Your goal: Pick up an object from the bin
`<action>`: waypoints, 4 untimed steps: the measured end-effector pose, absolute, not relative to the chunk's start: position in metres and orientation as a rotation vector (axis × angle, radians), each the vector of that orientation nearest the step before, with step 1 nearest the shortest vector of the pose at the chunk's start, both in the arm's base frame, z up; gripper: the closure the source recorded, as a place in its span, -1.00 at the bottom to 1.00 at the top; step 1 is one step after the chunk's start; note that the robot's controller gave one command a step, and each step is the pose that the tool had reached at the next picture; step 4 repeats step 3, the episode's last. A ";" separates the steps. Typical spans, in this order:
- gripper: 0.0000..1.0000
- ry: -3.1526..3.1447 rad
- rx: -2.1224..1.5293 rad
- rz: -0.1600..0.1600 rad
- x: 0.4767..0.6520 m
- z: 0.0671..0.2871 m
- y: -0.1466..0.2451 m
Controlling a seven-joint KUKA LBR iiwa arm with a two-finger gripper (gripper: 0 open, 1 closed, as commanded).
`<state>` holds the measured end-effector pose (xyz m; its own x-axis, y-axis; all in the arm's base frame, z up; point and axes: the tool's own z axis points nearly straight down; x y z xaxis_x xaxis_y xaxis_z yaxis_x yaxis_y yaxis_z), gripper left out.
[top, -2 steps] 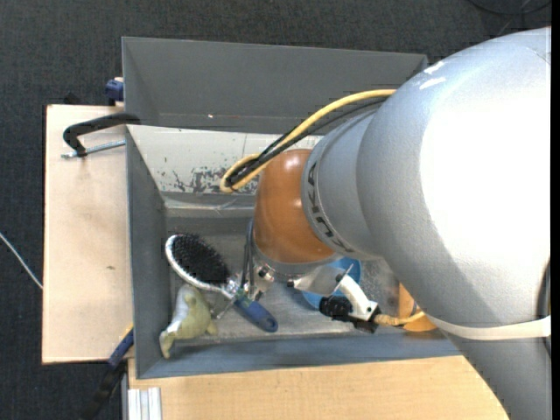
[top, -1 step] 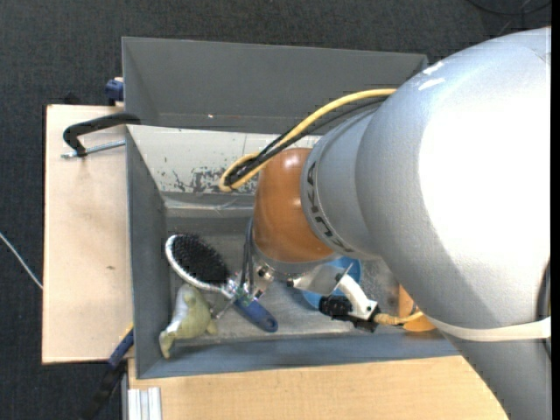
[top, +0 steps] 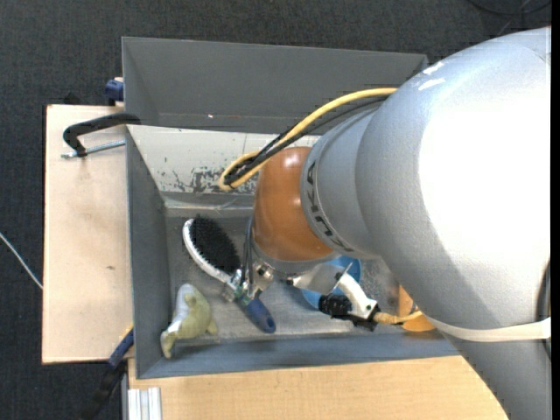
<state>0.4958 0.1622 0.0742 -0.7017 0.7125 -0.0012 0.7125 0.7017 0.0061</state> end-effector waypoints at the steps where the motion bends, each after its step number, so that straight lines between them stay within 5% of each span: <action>1: 1.00 2.897 1.210 0.005 0.496 0.098 0.163; 2: 1.00 2.895 1.204 0.009 0.498 0.186 0.164; 4: 1.00 2.900 1.202 0.004 0.498 0.201 0.165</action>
Offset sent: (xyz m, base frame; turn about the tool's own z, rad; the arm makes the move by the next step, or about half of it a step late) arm -0.0001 -0.0001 0.0232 0.0000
